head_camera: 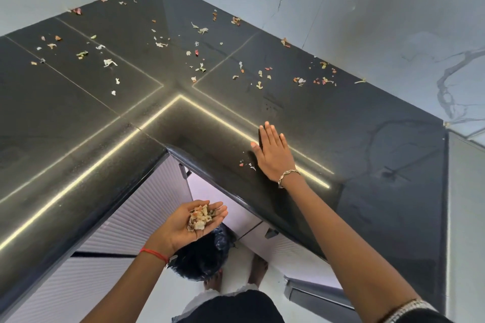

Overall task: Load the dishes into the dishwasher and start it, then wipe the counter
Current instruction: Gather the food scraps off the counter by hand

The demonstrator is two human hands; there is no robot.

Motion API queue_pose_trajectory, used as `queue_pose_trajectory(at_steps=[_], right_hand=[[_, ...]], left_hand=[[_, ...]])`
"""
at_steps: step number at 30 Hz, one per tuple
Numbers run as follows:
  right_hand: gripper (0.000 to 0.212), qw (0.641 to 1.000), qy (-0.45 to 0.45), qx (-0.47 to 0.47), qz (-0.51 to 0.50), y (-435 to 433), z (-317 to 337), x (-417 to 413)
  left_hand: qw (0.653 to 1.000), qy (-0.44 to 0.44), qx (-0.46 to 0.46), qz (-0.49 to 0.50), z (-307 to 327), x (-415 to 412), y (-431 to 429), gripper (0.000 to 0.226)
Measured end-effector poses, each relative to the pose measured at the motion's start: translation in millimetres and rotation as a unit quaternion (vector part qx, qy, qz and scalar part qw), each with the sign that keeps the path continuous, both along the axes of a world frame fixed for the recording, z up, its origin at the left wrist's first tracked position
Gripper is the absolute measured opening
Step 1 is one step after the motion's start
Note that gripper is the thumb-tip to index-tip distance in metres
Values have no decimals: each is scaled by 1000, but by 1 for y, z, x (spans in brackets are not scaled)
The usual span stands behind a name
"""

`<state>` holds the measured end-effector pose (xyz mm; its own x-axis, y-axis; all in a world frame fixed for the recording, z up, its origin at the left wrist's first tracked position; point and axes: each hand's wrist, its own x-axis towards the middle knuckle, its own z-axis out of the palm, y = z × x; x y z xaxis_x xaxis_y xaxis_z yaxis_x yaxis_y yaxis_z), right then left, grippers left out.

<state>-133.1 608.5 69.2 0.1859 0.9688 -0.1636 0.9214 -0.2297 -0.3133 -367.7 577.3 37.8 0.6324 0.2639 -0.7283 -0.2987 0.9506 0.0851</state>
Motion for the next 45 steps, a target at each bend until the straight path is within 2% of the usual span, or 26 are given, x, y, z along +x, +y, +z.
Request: queue_pose_trajectory(at_steps=[1,4,9,10,12,14,15,17,19,21,23,25,27,30,32,35,37,39,41,43,45], right_hand=[[62,1000,-23,-7,18,-2,-1,-4],[64,996,-38,-10,78,-17,-3,-22],[69,978,-31,-6,204,-51,-4,-53],[69,973,1,-10,230,-56,-3,-57],[56,962,159,-21,222,-62,6,-60],[49,943,303,-6,139,-59,17,-56],[48,942,320,14,99,-55,20,-52],[48,965,255,29,59,-45,17,-46],[52,992,99,-1,78,-40,8,-50],[64,992,-26,-10,122,-46,-3,-63],[71,986,-61,3,158,-58,-10,-76],[74,979,-68,22,190,-71,-14,-85],[73,973,-36,29,227,-82,-15,-92],[61,959,133,6,249,-95,-15,-101],[57,951,231,34,203,-99,-11,-102],[45,922,365,86,102,-101,-7,-101],[40,905,407,121,39,-107,-9,-100],[38,885,439,147,-34,-115,-18,-101],[33,853,476,176,-119,-124,-30,-106],[25,783,550,185,-224,-131,-41,-112],[27,670,646,137,-340,-135,-59,-120]], left_hand=[[1000,15,-8,-8,-5,2,-1,24],[998,37,-29,-30,-21,12,2,35],[999,14,-9,-50,-30,27,9,47],[999,8,-1,-47,-29,29,11,48],[999,5,8,-48,-26,33,13,50],[999,1,5,-51,-24,36,15,48],[999,8,5,-47,-23,36,17,47],[999,25,3,-33,-22,37,19,45],[999,31,2,-21,-22,39,19,41],[999,40,13,-11,-22,41,19,37],[997,63,49,-13,-23,42,19,33],[994,78,68,-31,-23,41,17,38],[989,96,104,-42,-22,42,15,47],[975,128,174,-46,-16,41,8,42],[982,88,162,-45,-14,38,8,39],[993,27,107,-31,-23,33,6,51],[995,31,92,-30,-26,29,1,53],[997,24,65,-19,-30,23,-6,46],[999,23,30,7,-39,14,-13,45],[997,40,-6,60,-54,6,-21,49],[992,57,-27,111,-73,-2,-28,52]])
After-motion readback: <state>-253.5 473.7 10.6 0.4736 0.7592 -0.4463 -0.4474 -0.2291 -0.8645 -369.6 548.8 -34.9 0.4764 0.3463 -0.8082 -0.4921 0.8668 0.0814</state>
